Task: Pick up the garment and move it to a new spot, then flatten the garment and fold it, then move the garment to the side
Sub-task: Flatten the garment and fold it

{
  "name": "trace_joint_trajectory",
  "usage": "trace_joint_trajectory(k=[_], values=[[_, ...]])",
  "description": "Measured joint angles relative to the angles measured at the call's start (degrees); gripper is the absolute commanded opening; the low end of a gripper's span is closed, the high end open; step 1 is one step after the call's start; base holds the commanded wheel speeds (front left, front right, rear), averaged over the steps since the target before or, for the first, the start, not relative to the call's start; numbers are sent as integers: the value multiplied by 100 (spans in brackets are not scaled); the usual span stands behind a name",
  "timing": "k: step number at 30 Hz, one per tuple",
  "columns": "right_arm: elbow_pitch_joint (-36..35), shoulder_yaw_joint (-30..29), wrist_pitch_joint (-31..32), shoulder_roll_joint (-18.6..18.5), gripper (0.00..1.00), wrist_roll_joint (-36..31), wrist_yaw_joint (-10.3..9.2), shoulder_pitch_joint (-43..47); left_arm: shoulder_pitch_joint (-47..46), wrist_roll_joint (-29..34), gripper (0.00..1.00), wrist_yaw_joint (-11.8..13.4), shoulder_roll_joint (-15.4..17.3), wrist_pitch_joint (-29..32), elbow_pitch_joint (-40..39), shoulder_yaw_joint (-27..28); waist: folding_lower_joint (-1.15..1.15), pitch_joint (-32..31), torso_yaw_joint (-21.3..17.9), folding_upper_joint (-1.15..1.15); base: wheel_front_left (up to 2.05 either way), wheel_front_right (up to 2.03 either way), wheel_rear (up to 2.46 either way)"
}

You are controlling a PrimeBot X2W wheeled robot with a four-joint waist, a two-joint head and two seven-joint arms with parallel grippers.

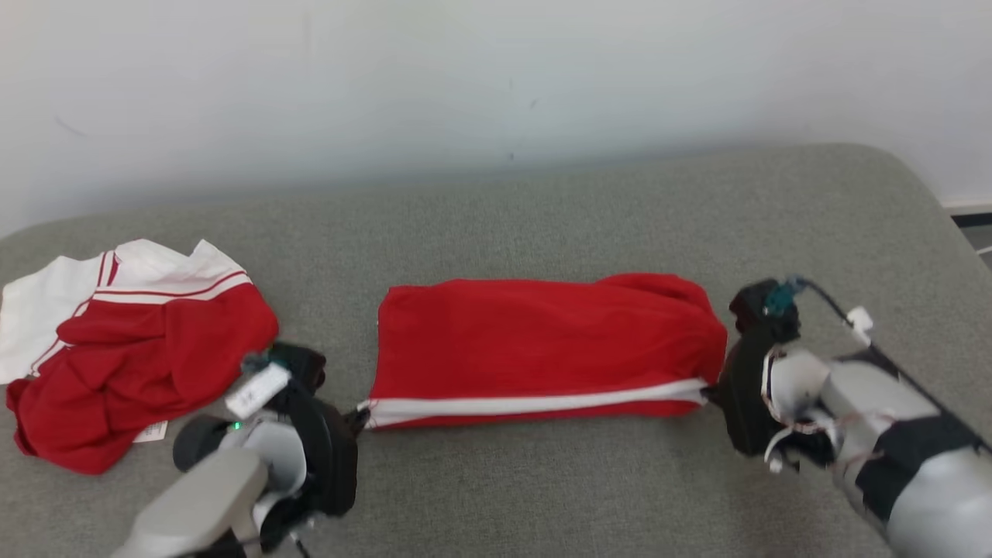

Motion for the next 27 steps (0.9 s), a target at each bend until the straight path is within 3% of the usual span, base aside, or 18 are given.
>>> trace_joint_trajectory(k=[6, 11, 15, 18, 23, 27], values=[[243, -133, 1023, 40, 0, 170, -1, -1015, -993, -223, 0, -1, 71, 1215, -81, -11, 1, 357, -36, 0, 0, 0, 0], [246, -435, 1004, -2, 0, 51, -64, -2408, -2583, -96, 0, 15, 58, 1354, 14, 370, 2, 730, -33, 0, 0, 0, 0], [52, -871, -156, -216, 0, -326, -178, -3587, -3953, 126, 0, 481, -4, 280, -182, 1016, 3, 1047, -3, 1, 0, 0, 0], [-212, -1127, -999, -430, 0, -510, -205, -4109, -4419, 259, 0, 622, -63, -296, -427, 1265, 1, 1286, 37, 0, 0, 0, 0], [-245, -1106, -2103, -393, 0, -659, -147, -3782, -4043, 428, 0, 758, -33, -994, -554, 1212, 3, 1677, 116, 2, 0, 0, 0], [-2, -945, -2541, -179, 0, -579, -56, -2748, -3026, 426, 0, 751, 20, -1302, -545, 1044, 3, 1819, 200, 2, 0, 0, 0]])
